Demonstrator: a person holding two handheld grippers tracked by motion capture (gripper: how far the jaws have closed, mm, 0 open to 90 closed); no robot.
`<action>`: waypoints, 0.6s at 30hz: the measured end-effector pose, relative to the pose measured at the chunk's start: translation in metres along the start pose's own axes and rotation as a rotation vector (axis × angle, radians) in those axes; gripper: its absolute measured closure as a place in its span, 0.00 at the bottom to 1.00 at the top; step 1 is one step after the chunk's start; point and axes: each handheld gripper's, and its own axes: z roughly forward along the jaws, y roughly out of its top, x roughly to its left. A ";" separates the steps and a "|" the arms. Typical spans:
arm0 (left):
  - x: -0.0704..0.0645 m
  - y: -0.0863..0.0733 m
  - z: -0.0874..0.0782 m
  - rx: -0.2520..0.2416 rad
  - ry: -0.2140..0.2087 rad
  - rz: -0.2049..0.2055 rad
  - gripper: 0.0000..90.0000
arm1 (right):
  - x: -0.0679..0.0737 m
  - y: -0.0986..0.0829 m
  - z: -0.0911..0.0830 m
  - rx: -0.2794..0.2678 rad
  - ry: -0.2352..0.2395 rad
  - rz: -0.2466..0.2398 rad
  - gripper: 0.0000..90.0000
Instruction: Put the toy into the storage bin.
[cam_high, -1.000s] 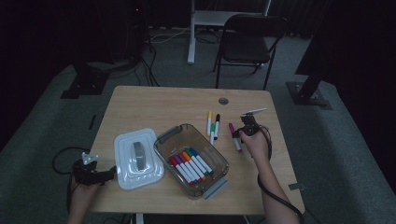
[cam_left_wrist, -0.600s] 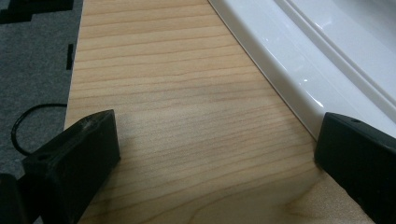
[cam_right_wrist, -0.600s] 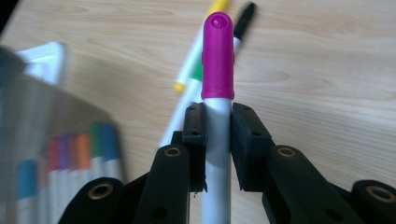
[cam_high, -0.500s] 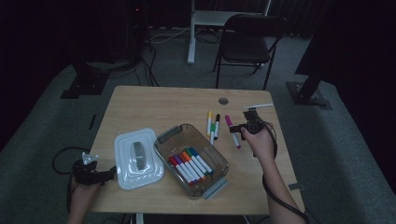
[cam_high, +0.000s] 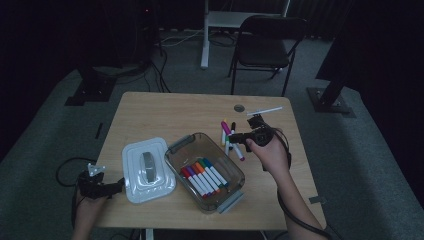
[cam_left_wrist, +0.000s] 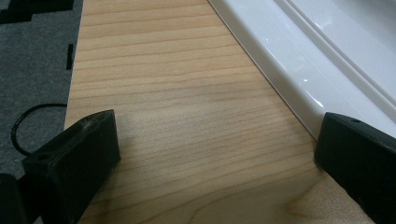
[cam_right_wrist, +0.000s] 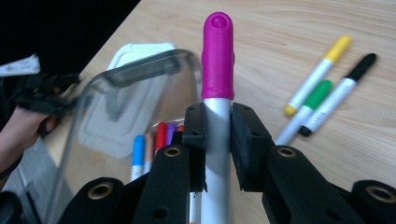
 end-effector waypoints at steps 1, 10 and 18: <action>0.000 0.000 0.000 0.000 0.000 0.000 0.01 | 0.003 0.000 0.000 -0.001 0.010 -0.004 0.85; 0.000 0.000 0.000 0.000 0.000 0.000 0.01 | 0.035 0.001 0.014 0.044 0.073 -0.071 0.85; 0.000 0.000 0.000 0.002 0.000 0.000 0.01 | 0.057 -0.004 0.037 0.113 0.112 -0.111 0.85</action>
